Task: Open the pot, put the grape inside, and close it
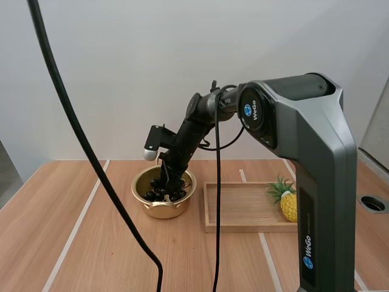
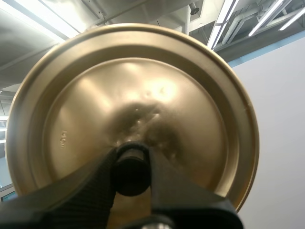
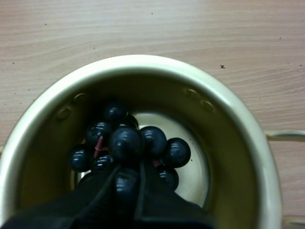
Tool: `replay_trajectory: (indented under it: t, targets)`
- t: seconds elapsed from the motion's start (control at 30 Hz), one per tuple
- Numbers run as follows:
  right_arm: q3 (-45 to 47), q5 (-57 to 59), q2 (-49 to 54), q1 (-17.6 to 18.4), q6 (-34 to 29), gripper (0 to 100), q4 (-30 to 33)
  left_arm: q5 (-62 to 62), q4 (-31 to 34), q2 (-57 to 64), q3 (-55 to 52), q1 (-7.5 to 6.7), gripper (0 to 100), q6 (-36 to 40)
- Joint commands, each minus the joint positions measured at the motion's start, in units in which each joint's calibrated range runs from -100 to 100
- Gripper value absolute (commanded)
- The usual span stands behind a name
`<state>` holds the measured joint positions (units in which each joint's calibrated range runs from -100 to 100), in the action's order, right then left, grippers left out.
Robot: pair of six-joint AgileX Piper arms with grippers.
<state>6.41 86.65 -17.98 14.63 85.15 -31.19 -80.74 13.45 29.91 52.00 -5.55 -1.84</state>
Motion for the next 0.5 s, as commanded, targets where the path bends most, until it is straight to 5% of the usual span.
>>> replay_trajectory:
  t: [0.0,0.47]
  targets:
    - [0.42,1.74,-0.62,0.12,0.13,0,-0.48,2.01,0.51,0.05,0.33,-0.15,0,0.22]
    - [0.42,-0.5,-1.24,0.12,0.13,0,0.03,2.01,0.51,0.05,0.33,-0.15,0,0.22]
